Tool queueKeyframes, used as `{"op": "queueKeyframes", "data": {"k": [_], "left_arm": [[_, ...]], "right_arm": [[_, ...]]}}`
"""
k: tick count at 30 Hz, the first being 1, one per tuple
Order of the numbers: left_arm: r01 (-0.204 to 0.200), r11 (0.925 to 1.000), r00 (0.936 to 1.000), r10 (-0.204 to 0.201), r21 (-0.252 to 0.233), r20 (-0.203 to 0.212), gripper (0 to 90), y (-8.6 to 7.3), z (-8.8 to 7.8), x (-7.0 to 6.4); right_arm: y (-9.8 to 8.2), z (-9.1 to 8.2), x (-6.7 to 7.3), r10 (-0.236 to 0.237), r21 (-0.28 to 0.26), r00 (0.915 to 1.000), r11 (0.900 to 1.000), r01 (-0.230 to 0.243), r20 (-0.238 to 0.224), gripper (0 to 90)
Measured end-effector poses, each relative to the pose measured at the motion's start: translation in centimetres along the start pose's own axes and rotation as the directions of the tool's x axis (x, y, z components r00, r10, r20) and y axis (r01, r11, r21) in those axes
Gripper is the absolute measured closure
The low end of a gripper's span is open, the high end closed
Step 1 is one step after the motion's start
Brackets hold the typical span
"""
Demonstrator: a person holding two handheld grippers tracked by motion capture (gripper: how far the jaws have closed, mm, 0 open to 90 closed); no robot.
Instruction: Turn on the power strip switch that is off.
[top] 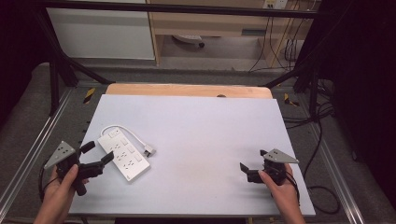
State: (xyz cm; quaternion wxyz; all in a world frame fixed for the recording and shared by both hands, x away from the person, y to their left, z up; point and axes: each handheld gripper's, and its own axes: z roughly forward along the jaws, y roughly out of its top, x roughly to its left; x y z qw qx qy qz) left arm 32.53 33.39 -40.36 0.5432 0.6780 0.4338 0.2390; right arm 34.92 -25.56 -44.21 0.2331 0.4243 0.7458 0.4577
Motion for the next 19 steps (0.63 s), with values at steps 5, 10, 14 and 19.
{"op": "queueKeyframes", "data": {"k": [5,10,14,19], "left_arm": [[-0.023,0.9976,0.9997,0.023,0.065,-0.004,7.5,-1.7,0.2,-0.6],[-0.032,0.9944,0.9994,0.033,0.101,-0.009,8.6,-2.3,0.0,-1.4],[-0.060,0.9901,0.9982,0.060,0.127,0.006,8.0,-2.6,0.6,-1.8],[-0.059,0.9880,0.9982,0.059,0.143,0.005,8.5,-2.6,1.2,-1.7]], "right_arm": [[0.0,0.0,-0.1,0.005,0.003,1.0000,1.000,-0.005,0.002,2.2],[-0.1,0.0,-0.2,0.010,0.006,0.9999,1.000,-0.010,0.010,2.2],[-0.2,0.2,-0.4,0.018,0.024,0.9995,1.000,-0.019,0.027,2.1],[-0.6,1.5,-0.9,0.021,0.109,0.9976,0.994,-0.028,0.065,2.2]]}}
